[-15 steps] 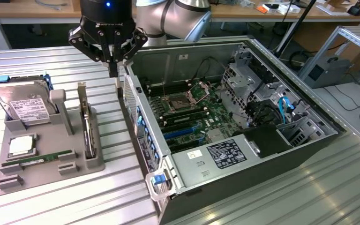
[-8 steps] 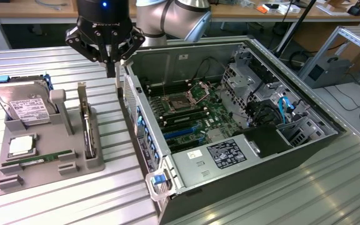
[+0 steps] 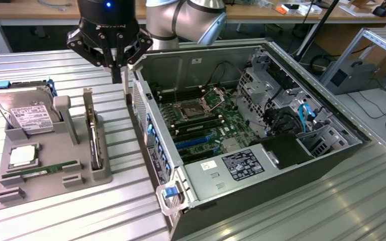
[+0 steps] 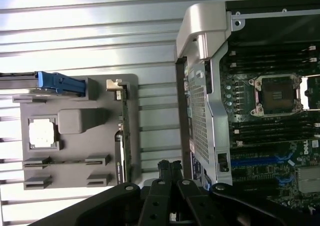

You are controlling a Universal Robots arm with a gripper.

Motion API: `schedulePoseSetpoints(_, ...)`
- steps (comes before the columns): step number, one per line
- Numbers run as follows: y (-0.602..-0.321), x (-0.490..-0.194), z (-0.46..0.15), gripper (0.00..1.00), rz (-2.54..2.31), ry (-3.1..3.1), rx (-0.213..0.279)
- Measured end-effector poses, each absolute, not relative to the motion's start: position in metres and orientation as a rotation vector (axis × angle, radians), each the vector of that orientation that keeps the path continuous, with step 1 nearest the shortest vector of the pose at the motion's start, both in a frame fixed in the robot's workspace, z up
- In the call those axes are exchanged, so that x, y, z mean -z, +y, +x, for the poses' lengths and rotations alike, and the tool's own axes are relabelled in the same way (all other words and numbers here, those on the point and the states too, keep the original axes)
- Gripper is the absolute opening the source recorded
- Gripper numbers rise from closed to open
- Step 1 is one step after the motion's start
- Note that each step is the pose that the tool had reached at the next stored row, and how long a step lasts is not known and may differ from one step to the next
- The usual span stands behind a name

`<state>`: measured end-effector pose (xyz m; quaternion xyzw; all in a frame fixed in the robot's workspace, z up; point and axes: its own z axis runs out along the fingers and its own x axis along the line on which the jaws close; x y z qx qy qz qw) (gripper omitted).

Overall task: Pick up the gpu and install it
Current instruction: 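Reach for the gpu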

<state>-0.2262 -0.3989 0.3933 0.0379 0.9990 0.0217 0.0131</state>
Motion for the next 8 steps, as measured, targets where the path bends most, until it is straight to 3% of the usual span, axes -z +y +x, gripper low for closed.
schedulePoseSetpoints(8,-0.3989,-0.3933,-0.2304,0.11,0.118,3.112,-0.068)
